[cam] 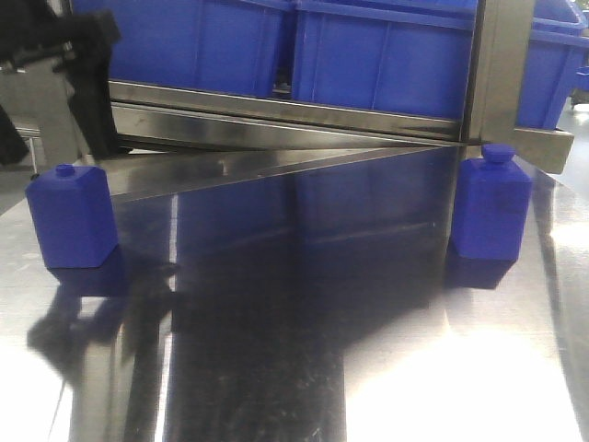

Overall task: Pick and sort blue part to right shelf
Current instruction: 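Grasp the blue bottle-shaped part nearest the left gripper and lift it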

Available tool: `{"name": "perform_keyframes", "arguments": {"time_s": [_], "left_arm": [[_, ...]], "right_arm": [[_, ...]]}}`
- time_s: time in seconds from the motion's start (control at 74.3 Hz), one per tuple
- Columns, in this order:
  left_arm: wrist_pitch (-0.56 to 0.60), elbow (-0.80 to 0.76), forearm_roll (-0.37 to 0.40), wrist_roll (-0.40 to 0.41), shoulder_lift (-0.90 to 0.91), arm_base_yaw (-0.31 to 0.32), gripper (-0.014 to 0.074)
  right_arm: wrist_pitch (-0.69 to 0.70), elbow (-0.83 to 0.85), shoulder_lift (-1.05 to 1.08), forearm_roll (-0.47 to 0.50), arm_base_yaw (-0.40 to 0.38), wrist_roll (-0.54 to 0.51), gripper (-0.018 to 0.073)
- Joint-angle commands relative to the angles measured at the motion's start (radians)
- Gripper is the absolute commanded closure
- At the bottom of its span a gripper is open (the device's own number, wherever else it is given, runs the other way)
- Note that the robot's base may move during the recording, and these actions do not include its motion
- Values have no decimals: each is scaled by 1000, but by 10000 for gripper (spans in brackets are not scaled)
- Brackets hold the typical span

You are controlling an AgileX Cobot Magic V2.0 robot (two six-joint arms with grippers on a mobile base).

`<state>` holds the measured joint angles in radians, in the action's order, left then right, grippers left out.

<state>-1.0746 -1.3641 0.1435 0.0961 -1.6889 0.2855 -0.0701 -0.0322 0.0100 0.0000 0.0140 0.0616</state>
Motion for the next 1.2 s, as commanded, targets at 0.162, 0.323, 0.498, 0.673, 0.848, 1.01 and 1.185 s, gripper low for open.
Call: {"name": "perform_keyframes", "arguments": {"time_s": [0.162, 0.323, 0.498, 0.673, 0.848, 1.01, 1.185], "left_arm": [[22, -33, -25, 12, -72, 7, -33], [35, -33, -25, 12, -108, 7, -26], [22, -33, -25, 12, -113, 7, 78], [19, -33, -25, 12, -113, 7, 237], [-4, -50, -25, 12, -113, 7, 283], [-47, -92, -25, -13, -97, 7, 283], [2, -55, -27, -42, 24, 8, 283]], "right_arm": [[90, 24, 22, 0, -6, -4, 503], [90, 24, 22, 0, -6, -4, 503], [92, 24, 22, 0, -6, -4, 503], [92, 24, 22, 0, -6, -4, 503], [92, 24, 22, 0, -6, -4, 503], [90, 24, 22, 0, -6, -4, 503], [90, 24, 22, 0, -6, -4, 503]]}}
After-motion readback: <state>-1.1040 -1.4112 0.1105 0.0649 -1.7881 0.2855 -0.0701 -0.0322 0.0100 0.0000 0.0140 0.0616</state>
